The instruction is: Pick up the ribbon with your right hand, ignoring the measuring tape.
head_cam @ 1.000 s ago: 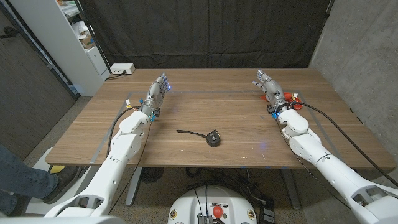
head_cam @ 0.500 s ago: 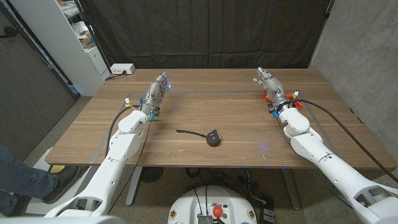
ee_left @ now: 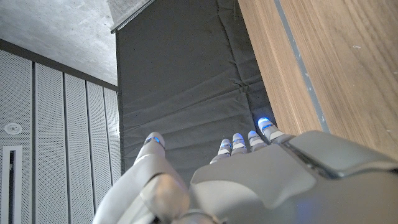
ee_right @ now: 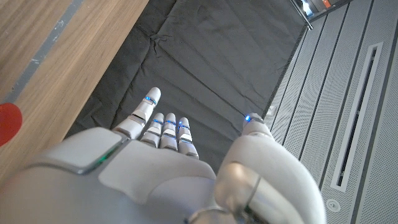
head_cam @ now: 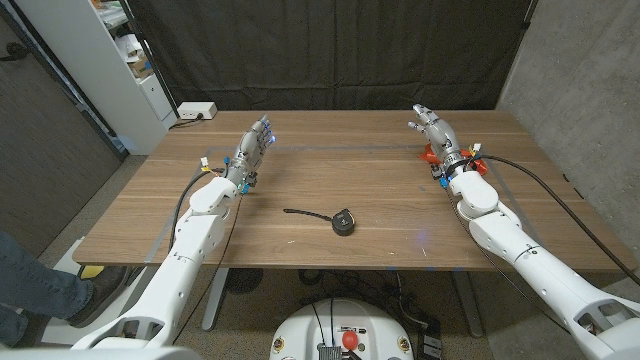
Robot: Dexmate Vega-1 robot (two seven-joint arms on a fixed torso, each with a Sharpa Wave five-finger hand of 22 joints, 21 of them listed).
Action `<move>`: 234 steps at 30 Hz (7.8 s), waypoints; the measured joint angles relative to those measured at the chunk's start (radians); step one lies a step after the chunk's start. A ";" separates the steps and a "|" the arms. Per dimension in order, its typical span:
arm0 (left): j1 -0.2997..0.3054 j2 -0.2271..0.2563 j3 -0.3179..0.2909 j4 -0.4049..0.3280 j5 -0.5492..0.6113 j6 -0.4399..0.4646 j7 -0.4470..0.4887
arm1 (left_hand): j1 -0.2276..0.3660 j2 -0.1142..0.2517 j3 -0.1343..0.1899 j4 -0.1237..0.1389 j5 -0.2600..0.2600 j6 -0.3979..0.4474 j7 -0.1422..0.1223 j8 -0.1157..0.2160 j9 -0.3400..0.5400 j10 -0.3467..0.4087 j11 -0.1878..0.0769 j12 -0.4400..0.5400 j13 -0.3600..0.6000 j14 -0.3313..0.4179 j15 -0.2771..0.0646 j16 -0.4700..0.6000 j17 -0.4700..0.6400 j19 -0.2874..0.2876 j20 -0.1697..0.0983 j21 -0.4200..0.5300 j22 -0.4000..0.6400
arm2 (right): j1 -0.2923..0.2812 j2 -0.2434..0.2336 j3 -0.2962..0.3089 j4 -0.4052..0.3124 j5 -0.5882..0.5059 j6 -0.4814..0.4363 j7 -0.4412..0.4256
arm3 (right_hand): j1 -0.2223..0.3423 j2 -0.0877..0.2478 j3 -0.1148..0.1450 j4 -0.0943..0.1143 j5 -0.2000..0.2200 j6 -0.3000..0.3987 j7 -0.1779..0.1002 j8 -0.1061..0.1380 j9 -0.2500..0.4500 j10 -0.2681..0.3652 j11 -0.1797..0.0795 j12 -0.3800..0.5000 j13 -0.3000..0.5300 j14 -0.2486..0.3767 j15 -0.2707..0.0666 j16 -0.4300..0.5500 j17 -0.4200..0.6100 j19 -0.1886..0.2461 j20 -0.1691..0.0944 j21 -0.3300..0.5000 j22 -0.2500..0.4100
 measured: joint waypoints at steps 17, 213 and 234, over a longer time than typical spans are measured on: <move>0.009 0.001 -0.006 0.003 -0.010 -0.024 -0.011 | 0.004 0.004 -0.003 -0.003 0.000 0.005 0.005 0.000 0.000 0.000 0.000 0.000 0.000 0.000 0.000 0.000 0.000 0.000 0.000 -0.011 0.000 | -0.009 -0.023 0.007 -0.052 -0.103 -0.021 -0.069 | 0.000 0.000 0.003 -0.005 0.005 0.012 -0.012 0.006 0.000 0.017 -0.007 0.000 0.000 0.005 -0.005 0.000 0.000 0.013 -0.002 -0.008 0.000; 0.042 0.024 0.012 -0.057 -0.011 -0.003 -0.010 | 0.013 0.021 -0.003 -0.036 -0.007 0.055 0.027 0.000 0.000 -0.003 0.026 -0.003 0.005 0.002 0.027 0.000 0.000 -0.002 0.024 -0.114 0.005 | 0.015 -0.351 -0.081 -0.507 -0.774 -0.923 0.032 | 0.084 -0.042 0.010 -0.109 0.086 -0.057 -0.143 -0.012 0.002 -0.039 -0.030 -0.058 0.014 -0.050 0.086 -0.040 -0.012 -0.021 0.247 -0.231 0.014; 0.041 0.025 0.013 -0.055 -0.011 -0.004 -0.007 | 0.013 0.021 -0.007 -0.040 -0.007 0.064 0.029 0.000 0.000 -0.003 0.033 -0.003 0.005 0.002 0.037 0.000 0.000 -0.003 0.033 -0.126 0.004 | 0.095 -0.370 -0.144 -0.512 -0.790 -1.003 0.141 | 0.121 -0.066 0.007 -0.120 0.104 -0.002 -0.144 0.012 0.002 -0.044 -0.013 -0.046 0.011 -0.045 0.102 -0.032 -0.017 0.037 0.248 -0.231 0.014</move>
